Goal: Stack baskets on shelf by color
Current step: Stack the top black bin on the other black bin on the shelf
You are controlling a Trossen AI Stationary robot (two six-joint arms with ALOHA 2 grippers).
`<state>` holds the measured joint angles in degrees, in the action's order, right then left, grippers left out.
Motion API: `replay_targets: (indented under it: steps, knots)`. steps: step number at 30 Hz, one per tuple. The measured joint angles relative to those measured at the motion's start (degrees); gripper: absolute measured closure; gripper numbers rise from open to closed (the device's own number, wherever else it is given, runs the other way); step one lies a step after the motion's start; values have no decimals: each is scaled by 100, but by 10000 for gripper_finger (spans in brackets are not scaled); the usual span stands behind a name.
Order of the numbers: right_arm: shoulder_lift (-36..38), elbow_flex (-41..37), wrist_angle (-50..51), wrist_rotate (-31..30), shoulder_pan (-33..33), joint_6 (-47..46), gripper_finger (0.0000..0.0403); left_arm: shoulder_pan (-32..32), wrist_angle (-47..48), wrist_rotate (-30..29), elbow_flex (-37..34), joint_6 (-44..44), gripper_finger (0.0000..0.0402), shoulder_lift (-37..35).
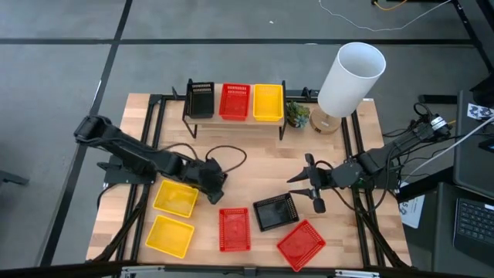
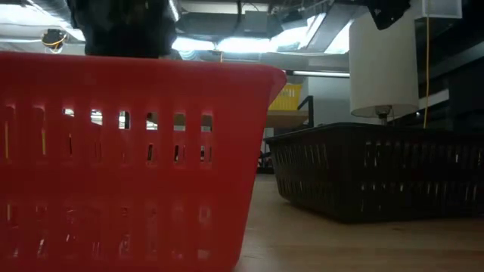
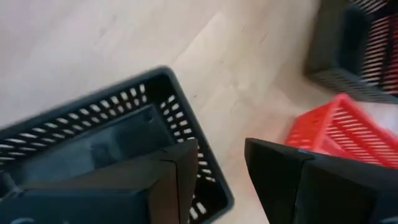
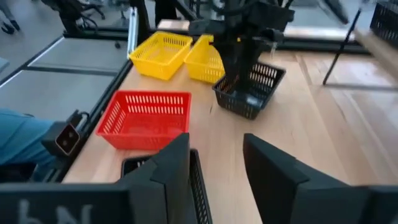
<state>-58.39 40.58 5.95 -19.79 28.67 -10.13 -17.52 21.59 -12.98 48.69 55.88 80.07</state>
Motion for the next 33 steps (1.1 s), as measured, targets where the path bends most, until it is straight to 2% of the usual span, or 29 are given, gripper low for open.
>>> replay_targets:
  steps: [10,18,21,25,29,33]
  knots:
    - [-2,4,326,2,0,-13,249,0,-78,40,2,682,276,898]
    - [-2,4,357,-2,0,-15,249,5,-136,125,2,852,279,1450]
    - [-2,4,401,-2,0,-91,249,26,-182,206,4,857,308,1450]
    - [-2,4,550,-5,0,-334,249,12,-110,19,205,717,385,1445]
    - [-4,4,692,-5,0,-571,249,-57,-42,-16,668,253,399,1444]
    - [-4,4,720,-7,0,-630,249,-210,635,99,1572,-240,401,1380]
